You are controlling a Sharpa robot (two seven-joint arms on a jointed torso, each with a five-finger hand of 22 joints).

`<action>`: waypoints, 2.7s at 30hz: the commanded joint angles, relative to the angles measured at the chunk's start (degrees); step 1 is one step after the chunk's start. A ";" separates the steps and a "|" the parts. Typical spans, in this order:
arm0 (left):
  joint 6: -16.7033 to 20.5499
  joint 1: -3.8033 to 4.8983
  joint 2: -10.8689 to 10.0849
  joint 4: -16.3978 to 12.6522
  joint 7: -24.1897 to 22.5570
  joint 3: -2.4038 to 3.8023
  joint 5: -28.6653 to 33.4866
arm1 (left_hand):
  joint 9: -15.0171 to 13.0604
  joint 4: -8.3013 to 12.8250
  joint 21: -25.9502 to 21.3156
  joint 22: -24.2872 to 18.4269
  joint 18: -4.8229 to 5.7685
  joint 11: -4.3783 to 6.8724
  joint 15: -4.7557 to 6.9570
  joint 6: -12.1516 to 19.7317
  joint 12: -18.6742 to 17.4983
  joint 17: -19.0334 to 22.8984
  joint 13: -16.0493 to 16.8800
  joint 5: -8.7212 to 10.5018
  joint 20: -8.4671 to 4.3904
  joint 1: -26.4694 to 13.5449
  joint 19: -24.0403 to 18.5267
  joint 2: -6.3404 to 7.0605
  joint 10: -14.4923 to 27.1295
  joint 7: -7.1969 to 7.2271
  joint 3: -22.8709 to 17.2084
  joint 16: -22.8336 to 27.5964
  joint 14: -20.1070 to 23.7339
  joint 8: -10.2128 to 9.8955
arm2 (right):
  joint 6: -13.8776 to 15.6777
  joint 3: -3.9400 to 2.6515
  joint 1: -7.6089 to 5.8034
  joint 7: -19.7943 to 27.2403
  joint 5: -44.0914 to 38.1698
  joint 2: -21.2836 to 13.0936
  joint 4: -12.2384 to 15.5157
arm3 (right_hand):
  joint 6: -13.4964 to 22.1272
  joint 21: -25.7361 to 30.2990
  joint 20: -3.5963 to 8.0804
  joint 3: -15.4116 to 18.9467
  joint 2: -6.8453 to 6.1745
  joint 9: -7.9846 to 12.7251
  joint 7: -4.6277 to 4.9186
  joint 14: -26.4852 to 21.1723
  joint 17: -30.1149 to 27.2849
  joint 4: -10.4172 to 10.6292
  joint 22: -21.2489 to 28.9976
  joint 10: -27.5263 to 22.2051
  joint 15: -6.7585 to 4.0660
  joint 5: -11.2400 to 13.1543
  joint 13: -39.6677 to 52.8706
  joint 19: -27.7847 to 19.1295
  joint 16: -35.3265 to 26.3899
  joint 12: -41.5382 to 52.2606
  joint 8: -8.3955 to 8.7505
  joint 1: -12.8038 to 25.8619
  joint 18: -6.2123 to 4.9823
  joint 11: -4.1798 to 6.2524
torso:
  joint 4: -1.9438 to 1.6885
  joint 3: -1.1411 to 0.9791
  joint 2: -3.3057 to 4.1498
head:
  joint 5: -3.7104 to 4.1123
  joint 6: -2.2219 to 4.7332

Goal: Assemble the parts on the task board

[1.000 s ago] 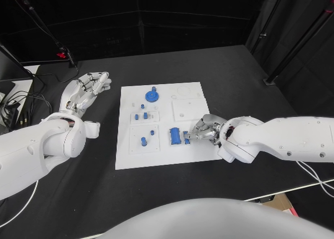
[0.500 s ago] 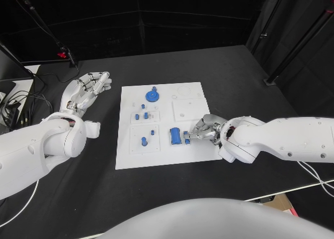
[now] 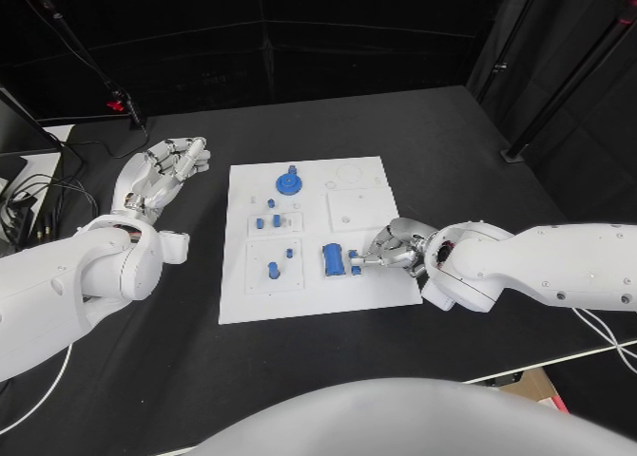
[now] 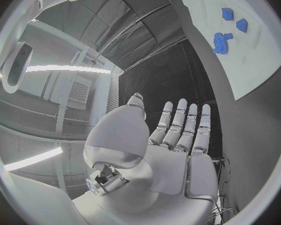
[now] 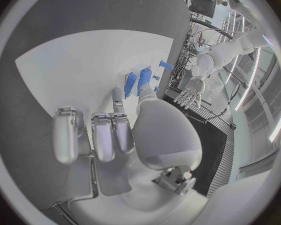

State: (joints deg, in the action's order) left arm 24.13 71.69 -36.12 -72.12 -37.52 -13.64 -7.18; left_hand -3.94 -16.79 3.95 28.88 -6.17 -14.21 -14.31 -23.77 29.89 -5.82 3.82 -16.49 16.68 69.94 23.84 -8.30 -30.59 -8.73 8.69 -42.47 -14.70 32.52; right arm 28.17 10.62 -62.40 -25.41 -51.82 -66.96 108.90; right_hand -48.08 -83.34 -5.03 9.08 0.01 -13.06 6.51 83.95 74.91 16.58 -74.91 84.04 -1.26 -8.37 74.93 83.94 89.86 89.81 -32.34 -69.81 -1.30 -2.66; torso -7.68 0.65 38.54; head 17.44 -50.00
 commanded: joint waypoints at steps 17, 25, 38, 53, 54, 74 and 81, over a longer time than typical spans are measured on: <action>-0.52 0.08 0.04 0.00 -0.39 0.06 0.06 | 0.09 0.11 0.23 -0.09 0.54 0.00 0.16 0.40 0.35 0.11 -0.08 -0.30 0.01 0.38 -0.44 -0.53 0.40 -7.77 0.36 -0.43 -0.15 0.26 | -5.38 0.01 -0.04 -1.31 -0.57 0.59 -0.55 | 3.72 -0.13 0.69 0.37 1.55 -6.67 -0.67 6.05 15.09 -0.19 -12.80 5.96 -0.77 0.86 15.07 2.82 0.14 0.19 -11.50 -2.72 -0.41 0.62 | -0.08 0.00 0.00 | 0.09 0.00; -0.52 0.07 0.01 0.01 -0.39 0.06 0.06 | 0.09 0.11 0.23 -0.09 0.54 0.00 0.16 0.40 0.35 0.11 -0.08 -0.30 0.01 0.38 -0.44 -0.53 0.40 -7.77 0.36 -0.43 -0.15 0.26 | -4.40 0.01 -0.04 -1.48 -0.57 0.64 -0.89 | 3.88 -0.50 0.89 0.10 3.72 -7.60 -1.02 6.05 15.09 -0.13 -12.93 5.96 -1.00 0.65 15.07 3.02 0.14 0.19 -13.00 -4.55 -0.32 0.93 | -0.06 0.00 -0.01 | 0.13 0.00; -0.54 0.06 0.05 0.00 -0.35 0.06 0.06 | 0.09 0.12 0.25 -0.06 0.54 0.00 0.16 0.43 0.39 0.19 -0.09 -0.39 0.01 0.52 -0.42 -0.63 0.42 -7.78 0.36 -0.48 -0.15 0.29 | -6.38 0.01 -0.04 -3.59 -0.62 1.73 -1.60 | 4.30 -0.33 1.31 -0.70 5.10 -8.05 -1.70 6.05 15.09 -2.05 -12.88 5.96 -1.46 -3.24 15.07 2.94 0.14 0.19 -13.62 -11.06 -0.36 1.52 | -0.07 -0.01 -0.03 | 0.19 0.00; -0.59 0.05 -0.02 -0.05 -0.44 0.06 0.06 | 0.09 0.12 0.25 -0.06 0.54 0.00 0.16 0.43 0.39 0.19 -0.09 -0.39 0.01 0.52 -0.42 -0.63 0.42 -7.78 0.36 -0.48 -0.15 0.29 | -1.65 0.00 -0.03 2.33 -0.28 1.18 -1.30 | 3.93 -0.27 1.45 0.57 3.62 -7.86 -1.45 6.05 15.09 -2.46 -12.86 5.96 -1.49 -4.50 15.07 2.92 0.14 0.19 -13.43 -12.72 -0.36 1.39 | -0.07 -0.03 -0.03 | -0.03 0.00; -0.60 0.05 -0.04 -0.06 -0.48 0.06 0.06 | 0.09 0.12 0.25 -0.06 0.54 0.00 0.16 0.43 0.39 0.19 -0.09 -0.39 0.01 0.52 -0.42 -0.63 0.42 -7.78 0.36 -0.48 -0.15 0.29 | -0.04 0.00 -0.03 4.41 0.33 0.92 -1.19 | 4.22 -0.46 1.43 1.07 3.25 -7.73 -1.30 6.05 15.09 -2.02 -12.93 5.96 -1.46 -4.79 15.07 3.02 0.14 0.19 -13.17 -12.06 -0.31 1.29 | -0.03 -0.03 -0.04 | -0.14 0.00; 3.77 -1.42 -0.56 -2.34 -9.73 0.06 0.06 | 0.06 0.06 0.87 0.16 0.38 2.45 0.02 -1.33 1.11 1.85 -0.14 1.14 0.03 0.18 0.46 0.53 1.32 -4.16 3.04 -1.60 -0.89 1.78 | 3.57 -0.10 -6.03 57.01 29.42 8.47 -15.05 | 17.07 54.21 -2.39 6.69 6.64 -0.71 2.04 -30.29 -25.77 -1.40 8.33 -34.88 2.96 -6.08 -10.13 -32.02 -36.03 -36.63 -6.78 -4.88 -8.46 -1.40 | -0.26 -0.49 -0.41 | -3.69 0.00; 5.02 -2.06 -1.14 -4.08 -13.27 0.06 0.06 | 0.26 0.07 1.06 -0.74 1.55 7.67 0.10 -1.25 0.99 2.14 -0.13 4.47 -0.23 -2.04 0.07 1.14 4.95 0.17 5.62 -1.74 3.13 0.14 | 0.52 -0.07 -5.81 62.85 33.89 13.85 -18.95 | 28.99 72.77 -8.31 10.62 8.38 1.15 3.69 -53.41 -41.48 -0.11 21.77 -54.95 13.06 0.84 -31.90 -48.79 -57.54 -62.34 -4.93 8.72 -3.99 -11.94 | -0.64 -0.61 -0.22 | -5.30 0.00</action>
State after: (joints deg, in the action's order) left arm 27.40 69.60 -37.16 -75.80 -38.80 -13.64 -7.17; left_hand -3.76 -16.67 4.85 28.18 -5.25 -6.75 -14.45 -25.26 30.68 -3.76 3.73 -12.19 16.68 68.35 23.84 -7.07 -25.85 -8.83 14.04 -44.02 -12.04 32.78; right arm 32.07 10.55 -68.29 29.95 -23.19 -53.57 90.34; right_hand -20.34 -11.82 -12.91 19.63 8.62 -12.07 8.73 32.13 34.50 16.44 -54.08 30.33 11.24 -8.42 44.51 36.33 33.59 28.89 -37.46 -62.17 -6.09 -13.87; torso -8.10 0.09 38.25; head 12.49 -50.00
